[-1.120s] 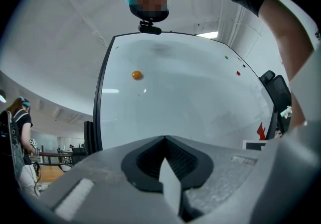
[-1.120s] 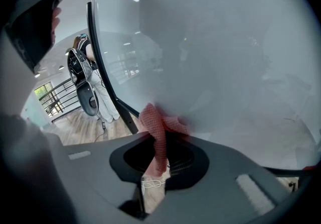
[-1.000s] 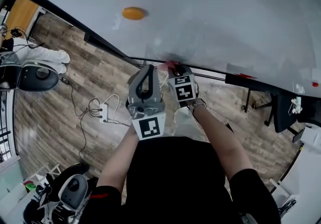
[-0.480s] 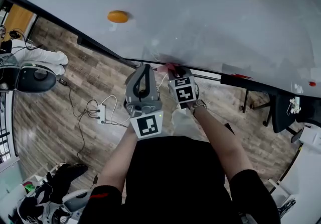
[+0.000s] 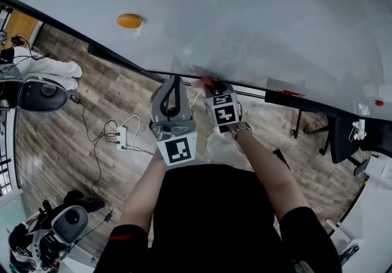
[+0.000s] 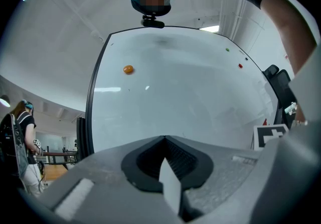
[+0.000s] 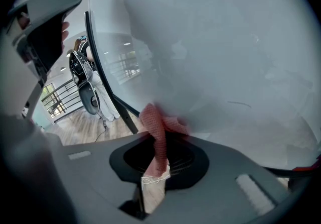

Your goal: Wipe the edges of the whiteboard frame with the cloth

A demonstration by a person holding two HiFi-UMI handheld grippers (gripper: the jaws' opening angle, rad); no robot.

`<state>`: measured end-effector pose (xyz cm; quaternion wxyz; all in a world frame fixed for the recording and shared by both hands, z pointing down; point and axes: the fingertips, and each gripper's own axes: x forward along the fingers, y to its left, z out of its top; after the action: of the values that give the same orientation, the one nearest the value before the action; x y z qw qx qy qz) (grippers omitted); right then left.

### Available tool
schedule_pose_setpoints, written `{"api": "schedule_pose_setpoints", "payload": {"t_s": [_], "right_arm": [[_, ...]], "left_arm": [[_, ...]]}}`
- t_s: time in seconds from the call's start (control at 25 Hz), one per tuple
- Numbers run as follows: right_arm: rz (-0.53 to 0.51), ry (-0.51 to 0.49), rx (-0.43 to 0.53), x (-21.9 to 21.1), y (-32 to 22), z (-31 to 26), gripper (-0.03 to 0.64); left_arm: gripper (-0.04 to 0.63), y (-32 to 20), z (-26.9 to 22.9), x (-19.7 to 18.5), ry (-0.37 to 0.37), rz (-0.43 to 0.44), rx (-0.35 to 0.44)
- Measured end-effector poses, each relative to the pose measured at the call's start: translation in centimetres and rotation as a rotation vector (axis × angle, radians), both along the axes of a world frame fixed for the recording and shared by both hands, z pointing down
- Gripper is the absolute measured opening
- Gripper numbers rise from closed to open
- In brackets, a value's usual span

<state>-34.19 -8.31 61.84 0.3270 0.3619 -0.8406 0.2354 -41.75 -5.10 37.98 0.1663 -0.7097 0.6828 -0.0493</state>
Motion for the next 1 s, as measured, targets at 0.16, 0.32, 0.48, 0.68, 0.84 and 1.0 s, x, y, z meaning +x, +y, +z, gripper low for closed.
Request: {"api": "schedule_pose_setpoints", "payload": {"t_s": [0.16, 0.32, 0.48, 0.68, 0.84, 1.0], "right_arm": [[-0.002, 0.003, 0.001, 1.0, -0.1, 0.0, 0.054], [-0.010, 0.003, 0.001, 1.9, 0.0, 0.2, 0.054], [-0.023, 0.004, 0.005, 2.7, 0.0, 0.1, 0.054], [-0.027, 0.001, 0.005, 4.0, -0.1, 0.1, 0.054], [-0.030, -0.003, 0.003, 4.8, -0.1, 0.0, 0.054], [-0.043, -0.005, 0.005, 5.3, 0.0, 0.0, 0.054]], "left_arm": [[-0.003, -0.1, 0.2, 1.2, -0.005, 0.005, -0.006], [-0.003, 0.1, 0.4, 2.4, 0.002, 0.005, -0.007], [-0.003, 0.3, 0.3, 3.5, 0.003, 0.006, -0.001], [-0.003, 0.3, 0.3, 4.7, 0.001, -0.004, 0.000], [-0.003, 0.4, 0.1, 5.2, 0.002, -0.018, 0.003], [-0.003, 0.7, 0.2, 6.0, 0.003, -0.031, 0.006]]}}
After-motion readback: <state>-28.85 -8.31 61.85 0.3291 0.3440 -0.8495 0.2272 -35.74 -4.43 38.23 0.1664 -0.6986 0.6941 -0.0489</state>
